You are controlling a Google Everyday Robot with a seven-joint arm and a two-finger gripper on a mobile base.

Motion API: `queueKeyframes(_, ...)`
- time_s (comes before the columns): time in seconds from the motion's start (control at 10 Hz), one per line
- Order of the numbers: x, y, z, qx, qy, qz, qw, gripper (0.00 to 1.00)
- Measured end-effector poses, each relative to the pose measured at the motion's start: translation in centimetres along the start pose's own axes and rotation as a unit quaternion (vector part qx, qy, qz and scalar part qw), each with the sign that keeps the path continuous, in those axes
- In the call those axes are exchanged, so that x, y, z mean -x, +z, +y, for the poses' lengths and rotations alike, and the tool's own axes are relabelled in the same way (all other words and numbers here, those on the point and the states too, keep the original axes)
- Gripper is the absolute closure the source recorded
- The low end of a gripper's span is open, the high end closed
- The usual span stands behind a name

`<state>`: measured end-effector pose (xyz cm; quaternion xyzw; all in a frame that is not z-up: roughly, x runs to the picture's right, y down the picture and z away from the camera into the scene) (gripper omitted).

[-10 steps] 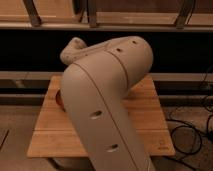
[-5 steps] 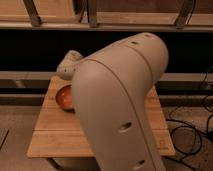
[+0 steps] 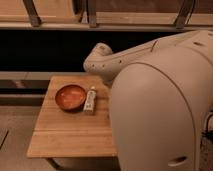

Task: Move the arm in a circular motion

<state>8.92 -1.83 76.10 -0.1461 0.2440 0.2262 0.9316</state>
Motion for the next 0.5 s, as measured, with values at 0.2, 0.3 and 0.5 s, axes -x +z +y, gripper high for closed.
queueKeyframes(0.2, 0.1, 0.5, -4.8, -0.027, 0.039, 0.015, 0.9988, 0.2)
queueKeyframes(0.3, 2.6, 1.1, -6.6, -0.038, 0.039, 0.023, 0.9982, 0.2)
queueKeyframes(0.5, 9.3, 1.4, -6.2, -0.034, 0.016, 0.011, 0.9992, 0.2)
